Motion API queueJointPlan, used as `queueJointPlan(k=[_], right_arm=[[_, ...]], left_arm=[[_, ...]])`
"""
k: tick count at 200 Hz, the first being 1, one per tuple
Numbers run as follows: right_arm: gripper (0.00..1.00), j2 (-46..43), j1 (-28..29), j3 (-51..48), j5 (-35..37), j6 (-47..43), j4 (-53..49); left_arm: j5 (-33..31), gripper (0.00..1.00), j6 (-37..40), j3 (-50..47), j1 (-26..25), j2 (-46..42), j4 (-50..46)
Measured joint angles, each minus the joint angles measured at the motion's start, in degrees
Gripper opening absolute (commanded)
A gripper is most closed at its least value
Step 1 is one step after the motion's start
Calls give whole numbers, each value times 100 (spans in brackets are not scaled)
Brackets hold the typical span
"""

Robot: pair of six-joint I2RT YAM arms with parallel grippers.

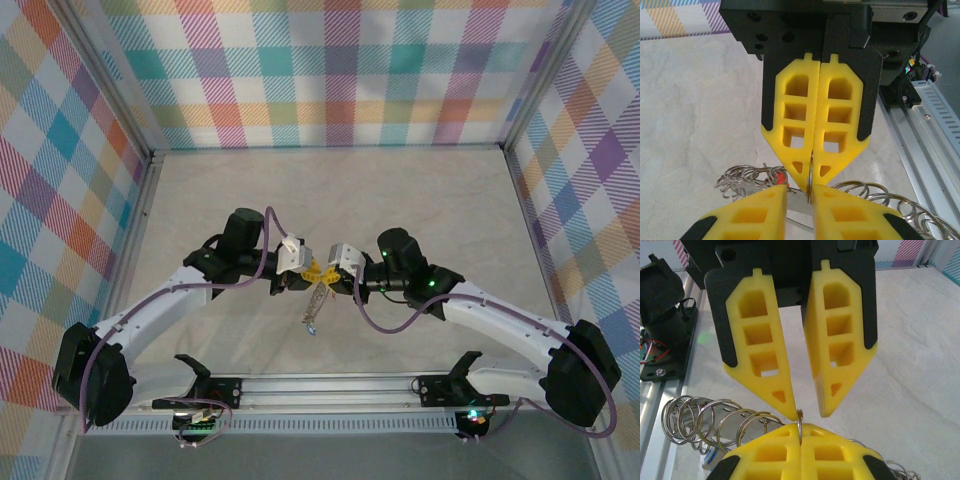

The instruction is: Put the keys on the keyring

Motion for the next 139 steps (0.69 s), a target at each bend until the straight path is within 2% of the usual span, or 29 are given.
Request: queueJointPlan(k=[61, 72, 84, 96, 139], right_arm=[[0, 0, 0, 0, -17, 66, -9], [0, 2, 0, 0, -15, 70, -9], [0, 7, 0, 0, 7, 87, -9], [0, 13, -11, 0, 26, 107, -13], [2, 24, 0, -4, 48, 9, -66]], left_arm=[[-168, 19, 164, 149, -83, 66, -269], [-168, 16, 175, 149, -83, 66, -282], [-160, 5, 210, 155, -90, 66, -295], [-168, 0, 247, 164, -103, 66, -328], [-166, 0, 275, 179, -107, 85, -424]])
